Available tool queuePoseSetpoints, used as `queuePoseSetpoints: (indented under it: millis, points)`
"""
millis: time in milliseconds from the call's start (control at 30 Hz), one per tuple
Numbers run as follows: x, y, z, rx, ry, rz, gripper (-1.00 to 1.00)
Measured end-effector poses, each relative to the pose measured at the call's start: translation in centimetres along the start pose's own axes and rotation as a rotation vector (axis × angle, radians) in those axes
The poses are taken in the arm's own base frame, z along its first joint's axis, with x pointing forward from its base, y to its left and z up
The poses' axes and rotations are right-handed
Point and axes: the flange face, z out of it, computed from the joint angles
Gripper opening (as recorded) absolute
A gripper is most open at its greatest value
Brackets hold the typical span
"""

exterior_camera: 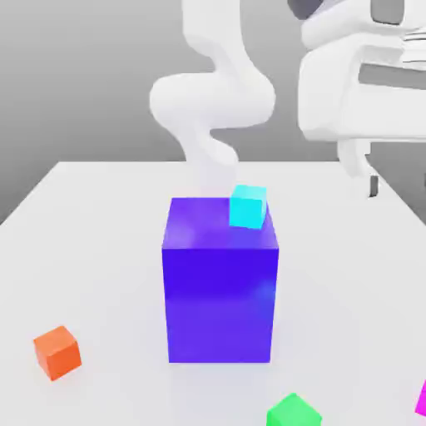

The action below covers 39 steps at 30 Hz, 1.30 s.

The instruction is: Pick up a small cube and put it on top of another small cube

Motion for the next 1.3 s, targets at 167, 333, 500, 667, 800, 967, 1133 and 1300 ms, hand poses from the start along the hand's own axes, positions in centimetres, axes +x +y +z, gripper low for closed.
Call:
queuePoseSetpoints:
  millis: [167,333,500,667,800,967,1133,1300]
  points:
    - [-3.8,-4.0,8.2,-0.022,-0.113,-0.143,0.00]
    - [-9.1,-7.1,16.0,-0.035,-0.230,-0.279,0.00]
    - [-14.4,-8.9,23.3,-0.036,-0.315,-0.376,0.00]
    - [-15.8,-8.5,27.2,-0.036,-0.320,-0.382,-1.00]
    - [-16.0,-8.5,27.6,-0.036,-0.321,-0.383,-1.00]
    - [-14.2,-8.8,22.3,-0.037,-0.321,-0.379,-1.00]
    - [-7.5,0.9,19.9,-0.084,-0.313,-0.199,-1.00]
    - [-4.2,10.1,19.2,-0.093,-0.308,-0.028,-1.00]
